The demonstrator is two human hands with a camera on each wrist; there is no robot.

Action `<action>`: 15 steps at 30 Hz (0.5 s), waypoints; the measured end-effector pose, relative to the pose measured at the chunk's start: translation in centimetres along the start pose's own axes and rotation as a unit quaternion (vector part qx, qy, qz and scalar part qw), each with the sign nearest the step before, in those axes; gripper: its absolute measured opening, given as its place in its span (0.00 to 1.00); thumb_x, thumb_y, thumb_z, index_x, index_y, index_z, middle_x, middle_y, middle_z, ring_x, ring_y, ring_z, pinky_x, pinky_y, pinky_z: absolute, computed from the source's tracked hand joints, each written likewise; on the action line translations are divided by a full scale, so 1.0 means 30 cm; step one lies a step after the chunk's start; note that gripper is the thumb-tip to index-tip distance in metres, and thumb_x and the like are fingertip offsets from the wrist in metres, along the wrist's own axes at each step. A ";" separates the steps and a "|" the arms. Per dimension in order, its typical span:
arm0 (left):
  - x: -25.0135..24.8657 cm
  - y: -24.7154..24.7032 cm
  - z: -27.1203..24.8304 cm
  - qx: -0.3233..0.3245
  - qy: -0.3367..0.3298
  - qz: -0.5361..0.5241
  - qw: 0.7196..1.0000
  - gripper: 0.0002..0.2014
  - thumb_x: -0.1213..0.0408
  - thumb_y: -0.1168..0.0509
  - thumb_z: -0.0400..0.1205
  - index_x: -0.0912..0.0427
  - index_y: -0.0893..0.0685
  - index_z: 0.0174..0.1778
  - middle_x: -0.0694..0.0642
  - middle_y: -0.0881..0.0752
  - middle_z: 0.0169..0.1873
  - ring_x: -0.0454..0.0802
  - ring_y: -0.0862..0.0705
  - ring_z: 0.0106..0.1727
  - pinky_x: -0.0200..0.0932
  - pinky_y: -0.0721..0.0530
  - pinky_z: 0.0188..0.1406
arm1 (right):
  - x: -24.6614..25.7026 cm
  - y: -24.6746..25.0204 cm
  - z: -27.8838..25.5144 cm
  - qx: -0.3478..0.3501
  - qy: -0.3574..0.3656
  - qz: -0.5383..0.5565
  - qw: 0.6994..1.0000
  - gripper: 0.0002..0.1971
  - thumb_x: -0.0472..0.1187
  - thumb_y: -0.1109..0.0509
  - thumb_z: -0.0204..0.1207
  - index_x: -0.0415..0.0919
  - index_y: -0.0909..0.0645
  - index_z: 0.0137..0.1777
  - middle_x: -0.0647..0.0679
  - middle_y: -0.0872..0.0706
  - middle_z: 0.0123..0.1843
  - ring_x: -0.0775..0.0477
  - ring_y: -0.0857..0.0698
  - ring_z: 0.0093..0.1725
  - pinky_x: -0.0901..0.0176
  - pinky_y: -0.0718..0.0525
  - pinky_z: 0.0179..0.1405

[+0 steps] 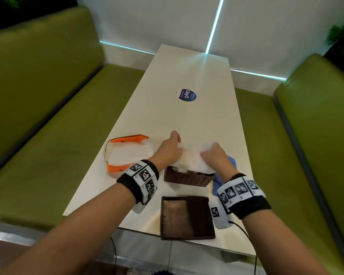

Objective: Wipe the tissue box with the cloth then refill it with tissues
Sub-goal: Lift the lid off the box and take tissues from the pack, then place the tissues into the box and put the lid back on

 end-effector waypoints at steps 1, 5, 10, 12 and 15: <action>0.005 -0.032 0.009 0.017 0.009 0.021 1.000 0.07 0.71 0.44 0.85 0.59 0.33 0.56 0.55 0.24 0.37 0.51 0.25 0.34 0.39 0.33 0.26 | -0.005 -0.014 -0.001 -0.004 0.006 -0.030 1.000 0.21 0.34 0.38 0.81 0.27 0.33 0.71 0.35 0.19 0.65 0.33 0.19 0.62 0.56 0.24 0.45; 0.020 -0.130 0.031 0.077 0.052 0.087 0.992 0.18 0.76 0.51 0.85 0.68 0.33 0.72 0.68 0.24 0.61 0.61 0.22 0.52 0.48 0.24 0.45 | -0.007 -0.087 -0.002 -0.003 0.010 -0.136 0.991 0.23 0.31 0.46 0.84 0.26 0.40 0.78 0.33 0.23 0.72 0.35 0.20 0.68 0.51 0.23 0.60; 0.055 -0.188 0.053 0.084 0.110 0.161 0.977 0.27 0.73 0.47 0.87 0.71 0.46 0.82 0.69 0.30 0.74 0.61 0.24 0.71 0.48 0.23 0.65 | -0.012 -0.153 -0.007 0.026 0.000 -0.189 0.982 0.25 0.32 0.45 0.84 0.31 0.45 0.80 0.33 0.28 0.75 0.35 0.24 0.72 0.47 0.24 0.67; 0.078 -0.199 0.051 0.096 0.137 0.179 0.970 0.29 0.73 0.44 0.86 0.69 0.46 0.82 0.68 0.32 0.75 0.62 0.23 0.70 0.49 0.22 0.65 | -0.019 -0.167 -0.011 0.021 0.000 -0.202 0.979 0.24 0.33 0.40 0.83 0.30 0.40 0.76 0.33 0.27 0.74 0.35 0.22 0.70 0.49 0.22 0.65; 0.061 -0.191 0.058 0.055 0.079 0.177 0.980 0.20 0.73 0.41 0.83 0.71 0.30 0.72 0.71 0.31 0.73 0.66 0.25 0.70 0.53 0.23 0.68 | -0.010 -0.165 -0.017 -0.020 0.035 -0.250 0.967 0.24 0.35 0.35 0.81 0.27 0.38 0.73 0.33 0.26 0.72 0.38 0.22 0.69 0.53 0.22 0.64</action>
Point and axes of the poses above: each hand's wrist, its own z-axis towards the middle knuckle, its own y-axis out of the back of the hand, x = y × z, the point moved 7 cm from there along z, towards the middle knuckle
